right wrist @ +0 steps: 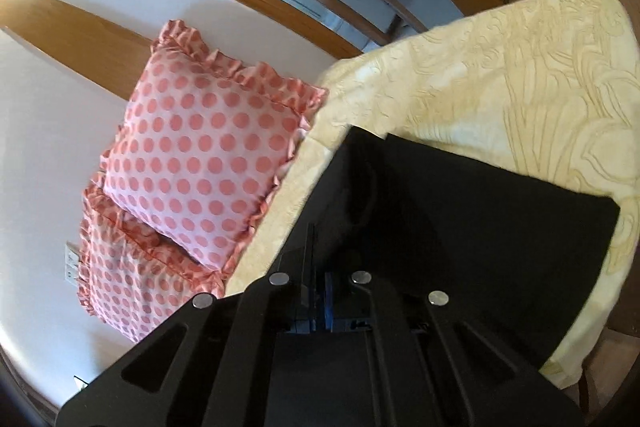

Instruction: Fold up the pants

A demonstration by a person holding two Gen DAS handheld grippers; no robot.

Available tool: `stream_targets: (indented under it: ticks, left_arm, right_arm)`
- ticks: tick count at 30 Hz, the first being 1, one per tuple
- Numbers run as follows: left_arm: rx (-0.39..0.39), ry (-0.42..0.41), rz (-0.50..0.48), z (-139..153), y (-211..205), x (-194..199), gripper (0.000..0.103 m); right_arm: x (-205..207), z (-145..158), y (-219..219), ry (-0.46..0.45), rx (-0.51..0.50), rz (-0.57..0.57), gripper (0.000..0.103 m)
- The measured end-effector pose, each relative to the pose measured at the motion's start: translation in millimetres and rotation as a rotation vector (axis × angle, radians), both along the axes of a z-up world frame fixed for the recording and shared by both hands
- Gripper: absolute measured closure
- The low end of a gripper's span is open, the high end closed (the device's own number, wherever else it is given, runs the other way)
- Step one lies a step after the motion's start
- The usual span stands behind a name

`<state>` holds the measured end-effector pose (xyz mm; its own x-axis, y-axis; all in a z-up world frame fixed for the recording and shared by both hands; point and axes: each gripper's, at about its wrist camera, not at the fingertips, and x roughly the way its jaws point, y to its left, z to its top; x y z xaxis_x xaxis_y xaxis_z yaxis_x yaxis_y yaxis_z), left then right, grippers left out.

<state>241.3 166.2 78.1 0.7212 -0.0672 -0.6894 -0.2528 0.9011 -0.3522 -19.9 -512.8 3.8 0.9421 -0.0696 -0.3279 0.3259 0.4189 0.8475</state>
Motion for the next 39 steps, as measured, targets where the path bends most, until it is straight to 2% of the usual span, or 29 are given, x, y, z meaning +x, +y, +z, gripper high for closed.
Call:
stream_targets:
  ticks: [6,7,9,10,12,14,16,17,19,22,26,31,34,35,37,39]
  left_arm:
    - [-0.102,0.190,0.108,-37.1,23.7,84.4,0.031]
    - [-0.106,0.211,0.122,-42.4,26.7,95.1,0.041]
    - [-0.083,0.218,0.157,-44.8,33.7,107.3,0.070]
    - [-0.113,0.204,0.147,-43.7,37.3,107.0,0.092]
    - [-0.173,0.170,0.181,-35.8,44.9,89.6,0.093]
    - [-0.166,0.098,0.178,-15.6,47.3,58.4,0.094]
    - [-0.111,-0.020,0.155,16.7,47.7,-1.2,0.094]
    - [-0.093,-0.055,0.149,26.8,47.3,-23.1,0.093]
    - [-0.065,-0.121,0.150,39.6,49.7,-93.9,0.093]
    - [-0.031,-0.105,0.178,23.0,50.5,-180.2,0.091]
    - [-0.051,-0.016,0.213,-25.8,52.3,-243.2,0.091]
    - [-0.055,-0.016,0.239,-43.6,47.7,-262.8,0.090]
    - [-0.054,-0.021,0.234,-45.7,46.1,-265.1,0.090]
    - [-0.059,-0.021,0.234,-46.1,46.1,-263.8,0.090]
    - [-0.057,-0.022,0.230,-45.4,44.7,-263.2,0.091]
    - [-0.047,-0.025,0.215,-42.4,43.8,-265.3,0.092]
  right_arm:
    - [0.6,-1.0,-4.6,-0.010,0.007,0.015,0.100]
    - [0.9,-1.2,-4.9,-0.009,0.004,0.019,0.100]
    - [0.9,-2.8,-6.0,-0.010,0.007,0.023,0.100]
    - [1.0,-3.2,-5.5,-0.013,0.009,0.024,0.100]
    - [-0.8,-2.1,-6.0,-0.021,0.013,0.027,0.100]
    - [-4.5,1.3,-6.6,-0.025,-0.002,0.022,0.100]
    - [-11.0,6.1,-7.5,-0.029,-0.030,0.007,0.100]
    - [-14.6,7.8,-8.4,-0.028,-0.043,-0.001,0.100]
    - [-20.4,8.8,-10.2,-0.021,-0.060,-0.017,0.100]
    - [-27.4,3.0,-14.6,-0.012,-0.055,-0.038,0.100]
    - [-30.4,-9.7,-19.1,0.025,-0.030,-0.053,0.100]
    - [-37.2,-14.2,-23.4,0.015,0.015,-0.050,0.100]
    - [-36.9,-15.9,-27.8,0.079,-0.008,-0.039,0.100]
    - [-37.3,-21.3,-30.7,0.098,0.020,-0.037,0.100]
    - [-44.2,-29.1,-35.2,0.068,0.089,-0.033,0.100]
    - [-52.6,-23.3,-32.4,0.059,0.061,-0.043,0.100]
